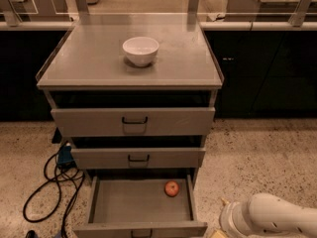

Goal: Pick apple from bottom drawer and place on counter

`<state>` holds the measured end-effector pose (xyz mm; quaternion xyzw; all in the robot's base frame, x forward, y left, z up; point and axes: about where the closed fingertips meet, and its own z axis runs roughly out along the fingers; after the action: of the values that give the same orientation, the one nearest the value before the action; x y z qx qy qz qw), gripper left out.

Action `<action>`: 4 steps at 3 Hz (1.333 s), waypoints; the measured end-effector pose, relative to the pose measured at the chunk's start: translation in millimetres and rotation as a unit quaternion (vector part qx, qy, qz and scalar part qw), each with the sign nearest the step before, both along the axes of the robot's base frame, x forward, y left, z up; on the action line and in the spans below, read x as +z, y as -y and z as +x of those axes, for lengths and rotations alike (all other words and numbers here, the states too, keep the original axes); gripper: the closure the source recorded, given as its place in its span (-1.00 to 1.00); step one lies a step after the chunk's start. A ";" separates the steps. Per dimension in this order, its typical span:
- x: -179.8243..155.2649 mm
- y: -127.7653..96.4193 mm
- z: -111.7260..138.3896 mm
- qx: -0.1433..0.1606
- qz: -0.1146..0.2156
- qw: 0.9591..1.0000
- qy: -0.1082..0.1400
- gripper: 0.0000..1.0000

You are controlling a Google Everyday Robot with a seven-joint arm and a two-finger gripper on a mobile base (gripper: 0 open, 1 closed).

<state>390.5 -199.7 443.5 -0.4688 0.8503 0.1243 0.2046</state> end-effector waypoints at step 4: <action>-12.5 -32.4 104.0 0.128 0.012 0.992 0.005 -1.00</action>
Offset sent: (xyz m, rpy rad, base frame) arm 0.0385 -0.0100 -0.0124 0.1043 -0.0106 0.1320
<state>494.4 -167.3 431.0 -0.5716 0.7809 0.1568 0.1971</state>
